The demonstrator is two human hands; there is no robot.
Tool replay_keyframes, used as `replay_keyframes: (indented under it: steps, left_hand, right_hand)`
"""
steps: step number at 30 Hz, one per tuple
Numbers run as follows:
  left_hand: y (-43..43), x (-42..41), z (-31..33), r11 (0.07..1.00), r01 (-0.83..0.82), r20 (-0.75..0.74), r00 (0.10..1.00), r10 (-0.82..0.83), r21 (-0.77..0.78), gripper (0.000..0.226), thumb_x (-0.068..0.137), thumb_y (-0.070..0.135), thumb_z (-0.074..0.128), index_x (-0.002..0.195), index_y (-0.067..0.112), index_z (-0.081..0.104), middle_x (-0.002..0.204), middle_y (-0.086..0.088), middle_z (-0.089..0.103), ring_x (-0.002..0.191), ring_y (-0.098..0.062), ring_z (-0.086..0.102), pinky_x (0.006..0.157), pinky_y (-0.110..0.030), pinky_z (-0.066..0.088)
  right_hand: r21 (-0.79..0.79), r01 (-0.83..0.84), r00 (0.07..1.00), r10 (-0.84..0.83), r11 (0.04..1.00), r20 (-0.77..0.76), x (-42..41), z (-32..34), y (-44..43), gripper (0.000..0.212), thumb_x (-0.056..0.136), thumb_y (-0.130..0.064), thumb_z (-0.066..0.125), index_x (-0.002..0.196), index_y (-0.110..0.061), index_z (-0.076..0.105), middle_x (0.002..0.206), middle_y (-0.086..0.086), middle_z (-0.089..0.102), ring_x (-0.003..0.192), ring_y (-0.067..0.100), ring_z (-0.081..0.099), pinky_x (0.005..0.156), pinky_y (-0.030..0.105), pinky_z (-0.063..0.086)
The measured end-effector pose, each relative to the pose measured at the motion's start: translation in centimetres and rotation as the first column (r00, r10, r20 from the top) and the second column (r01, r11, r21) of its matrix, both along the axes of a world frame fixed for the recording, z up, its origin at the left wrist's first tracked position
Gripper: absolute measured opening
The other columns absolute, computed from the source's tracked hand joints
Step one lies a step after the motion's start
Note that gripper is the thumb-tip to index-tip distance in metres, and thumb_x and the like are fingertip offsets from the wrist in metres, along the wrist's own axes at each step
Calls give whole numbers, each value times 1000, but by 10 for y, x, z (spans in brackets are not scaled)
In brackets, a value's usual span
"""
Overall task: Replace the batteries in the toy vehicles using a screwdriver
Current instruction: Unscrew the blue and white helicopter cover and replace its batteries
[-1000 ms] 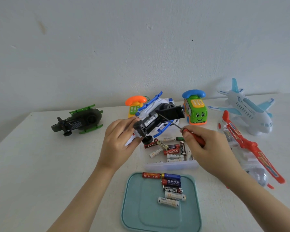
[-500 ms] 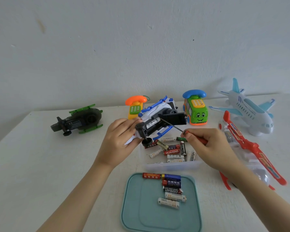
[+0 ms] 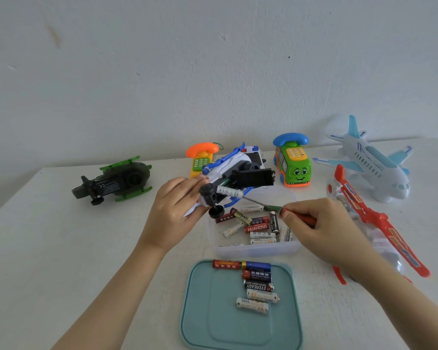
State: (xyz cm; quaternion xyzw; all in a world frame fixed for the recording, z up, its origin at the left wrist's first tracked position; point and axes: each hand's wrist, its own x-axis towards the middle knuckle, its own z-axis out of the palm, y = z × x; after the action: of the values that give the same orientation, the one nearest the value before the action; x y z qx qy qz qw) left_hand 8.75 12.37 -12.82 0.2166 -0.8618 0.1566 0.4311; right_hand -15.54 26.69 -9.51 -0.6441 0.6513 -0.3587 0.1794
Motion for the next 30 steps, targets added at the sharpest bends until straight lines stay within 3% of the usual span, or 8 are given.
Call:
replay_keyframes:
  steps: [4,6,10,15,21,26,30]
  left_hand:
    - [-2,0,4,999,1,30,1000,0,-40,29,91,18,65,109,-4,69,110,-15,69,100,-24,57,92,-29,43]
    - [-3,0,4,998,-2,48,999,5,-55,29,91,18,66,110,-3,69,112,-15,69,101,-25,57,94,-29,43]
    - [0,-3,5,999,12,15,1000,-12,-48,29,92,20,66,111,-2,69,113,-14,69,102,-25,58,96,-30,42]
    - [8,-9,5,999,49,-37,998,-49,7,32,93,22,63,115,-1,65,116,-15,66,105,-26,57,99,-28,41]
    - [12,-11,0,999,-7,-54,998,9,34,34,91,23,64,113,-3,67,115,-16,67,106,-25,56,92,-31,45]
    - [15,-15,2,996,-27,-186,982,44,89,33,88,20,67,110,-5,68,111,-18,67,100,-26,56,100,-18,34]
    - [14,-14,4,995,1,-226,974,22,101,33,92,21,64,111,-5,67,111,-18,66,99,-28,57,100,-18,35]
  right_hand:
    - [22,9,993,-6,1000,-119,4,11,4,27,89,-24,54,74,-5,67,58,9,59,50,21,47,48,31,37]
    - [-4,0,990,0,1000,-143,7,18,6,29,88,-25,53,68,-6,62,57,9,54,50,20,43,48,29,33]
    - [-29,-47,993,43,998,-113,17,24,2,32,89,-24,51,60,-11,51,55,8,46,46,10,34,47,24,28]
    - [1,-85,996,85,996,-32,28,26,-4,33,90,-15,53,59,-3,52,54,11,42,45,9,30,48,23,26]
    - [22,-37,998,36,999,44,41,18,-6,27,92,-18,52,72,-8,66,53,5,51,47,8,38,48,19,33]
    - [-39,19,997,-16,999,74,62,0,0,18,95,-24,50,83,-19,62,56,-2,53,52,10,45,48,22,33]
    - [-104,47,999,-46,993,16,69,2,3,15,96,-28,47,91,-21,60,62,-7,57,59,15,53,57,37,44]
